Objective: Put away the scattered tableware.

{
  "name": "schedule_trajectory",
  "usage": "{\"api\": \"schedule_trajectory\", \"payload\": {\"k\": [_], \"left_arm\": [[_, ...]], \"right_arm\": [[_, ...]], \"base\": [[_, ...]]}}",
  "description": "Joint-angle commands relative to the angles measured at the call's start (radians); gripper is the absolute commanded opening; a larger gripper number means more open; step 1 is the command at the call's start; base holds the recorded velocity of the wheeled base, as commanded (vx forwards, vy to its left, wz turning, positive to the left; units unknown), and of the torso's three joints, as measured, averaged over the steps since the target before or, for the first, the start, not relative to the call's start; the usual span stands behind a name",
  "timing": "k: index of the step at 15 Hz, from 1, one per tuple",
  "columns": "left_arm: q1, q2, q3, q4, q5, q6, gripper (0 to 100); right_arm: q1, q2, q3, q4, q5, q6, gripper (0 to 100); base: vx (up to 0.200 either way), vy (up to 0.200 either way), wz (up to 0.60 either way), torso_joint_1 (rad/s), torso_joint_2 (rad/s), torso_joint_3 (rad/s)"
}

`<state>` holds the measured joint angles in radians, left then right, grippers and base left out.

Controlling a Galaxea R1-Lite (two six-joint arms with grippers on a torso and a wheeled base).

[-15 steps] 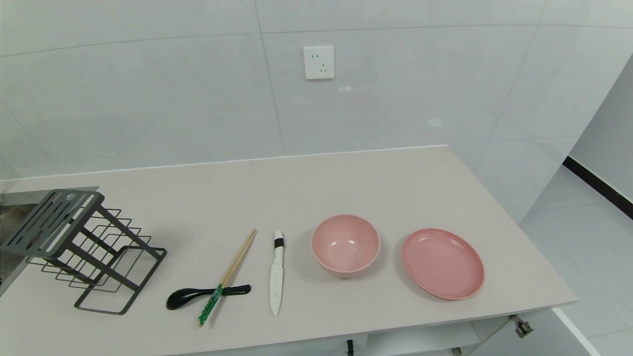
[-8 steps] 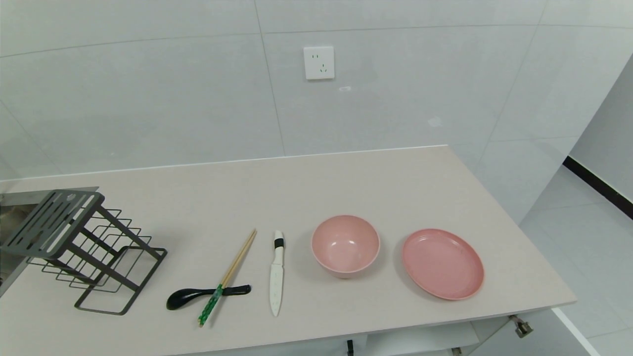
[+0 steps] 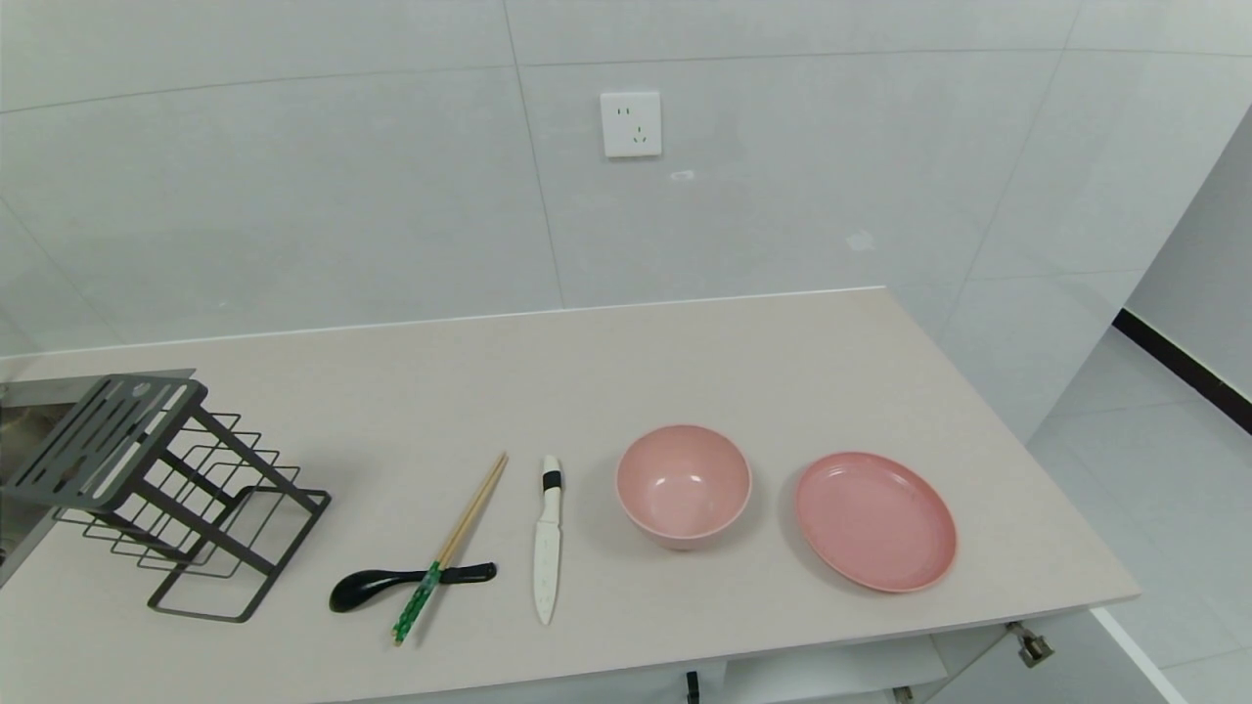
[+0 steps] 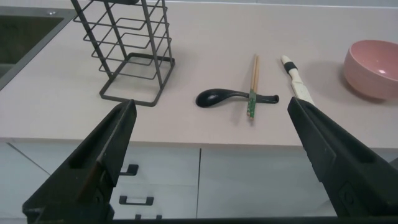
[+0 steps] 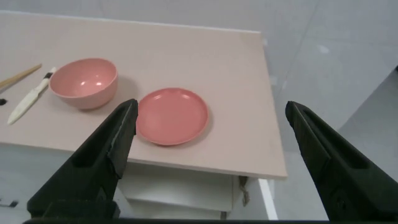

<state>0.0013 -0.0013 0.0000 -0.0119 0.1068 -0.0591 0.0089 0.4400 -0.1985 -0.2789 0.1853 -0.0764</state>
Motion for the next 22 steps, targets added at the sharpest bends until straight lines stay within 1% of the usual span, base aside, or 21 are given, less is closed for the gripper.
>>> {"api": "schedule_trajectory", "payload": {"k": [1,3,7,9,10,12,15,18,20,22], "left_arm": [[0.0,0.001,0.0,0.0,0.001,-0.001,100],[0.0,0.001,0.0,0.0,0.001,-0.001,100],[0.0,0.001,0.0,0.0,0.001,-0.002,100],[0.0,0.001,0.0,0.0,0.001,-0.002,100],[0.0,0.001,0.0,0.0,0.001,-0.002,100],[0.0,0.001,0.0,0.0,0.001,-0.002,100],[0.0,0.001,0.0,0.0,0.001,-0.004,100],[0.0,0.001,0.0,0.0,0.001,-0.004,100],[0.0,0.001,0.0,0.0,0.001,-0.002,100],[0.0,0.001,0.0,0.0,0.001,-0.002,100]], "right_arm": [[0.008,0.269,-0.036,-0.069,0.029,-0.005,100],[0.008,0.336,-0.044,-0.123,0.045,-0.006,100],[0.009,0.439,-0.045,-0.131,0.129,-0.046,100],[0.019,0.511,-0.035,-0.131,0.177,-0.105,100],[0.022,0.522,-0.03,-0.132,0.178,-0.111,100],[0.029,0.568,-0.002,-0.197,0.178,-0.115,100],[0.031,0.666,0.076,-0.37,0.18,-0.129,100],[0.045,0.798,0.1,-0.514,0.18,-0.129,100],[0.048,0.867,0.106,-0.56,0.178,-0.128,100],[0.051,0.899,0.108,-0.566,0.178,-0.126,100]], "base": [[0.0,0.0,0.0,0.0,0.0,0.0],[0.0,0.0,0.0,0.0,0.0,0.0],[0.0,0.0,0.0,0.0,0.0,0.0],[0.0,0.0,0.0,0.0,0.0,0.0],[0.0,0.0,0.0,0.0,0.0,0.0],[0.0,0.0,0.0,0.0,0.0,0.0],[0.0,0.0,0.0,0.0,0.0,0.0],[0.0,0.0,0.0,0.0,0.0,0.0],[0.0,0.0,0.0,0.0,0.0,0.0],[0.0,0.0,0.0,0.0,0.0,0.0]]}}
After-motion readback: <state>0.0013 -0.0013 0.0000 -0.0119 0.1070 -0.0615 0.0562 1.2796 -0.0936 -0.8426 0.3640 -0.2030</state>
